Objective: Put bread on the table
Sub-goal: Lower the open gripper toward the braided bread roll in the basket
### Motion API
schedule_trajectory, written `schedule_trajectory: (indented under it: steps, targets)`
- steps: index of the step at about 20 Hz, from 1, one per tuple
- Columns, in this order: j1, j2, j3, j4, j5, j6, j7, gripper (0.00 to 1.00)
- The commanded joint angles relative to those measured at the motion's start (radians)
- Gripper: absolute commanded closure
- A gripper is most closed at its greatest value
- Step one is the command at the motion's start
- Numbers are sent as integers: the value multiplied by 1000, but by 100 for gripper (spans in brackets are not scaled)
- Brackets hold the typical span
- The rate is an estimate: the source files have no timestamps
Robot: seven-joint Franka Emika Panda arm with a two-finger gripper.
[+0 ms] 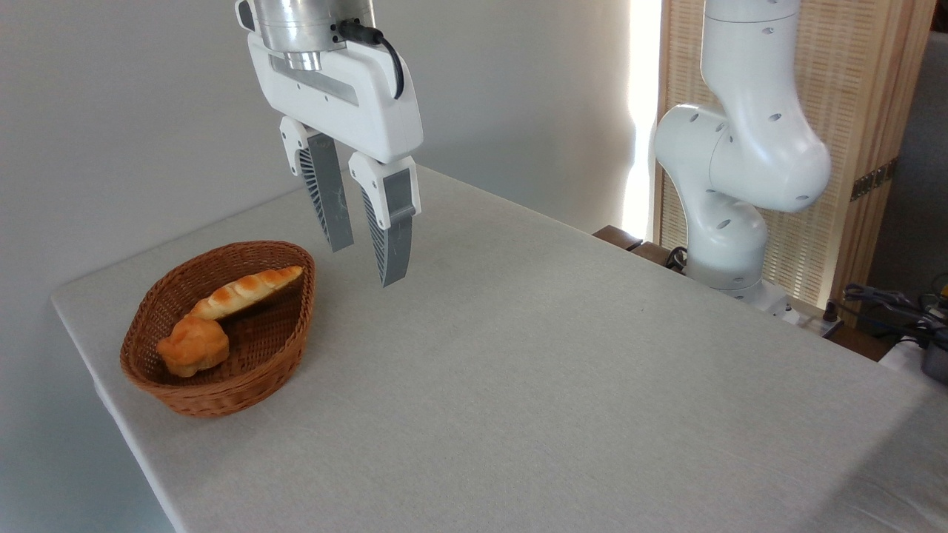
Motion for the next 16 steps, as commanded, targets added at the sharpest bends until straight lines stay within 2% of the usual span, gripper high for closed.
schedule_trajectory:
  steps: [1, 7, 9, 12, 16]
  targets:
    - [-14, -3, -2, -13, 1, -17, -5, 0]
    - [-15, -4, -5, -13, 1, -19, -5, 0]
    - [-18, -3, -7, -14, -13, -17, -4, 0]
    - [-51, -1, -7, -19, -74, -4, -4, 0]
    - [-127, 0, -7, -67, -79, 91, -5, 0]
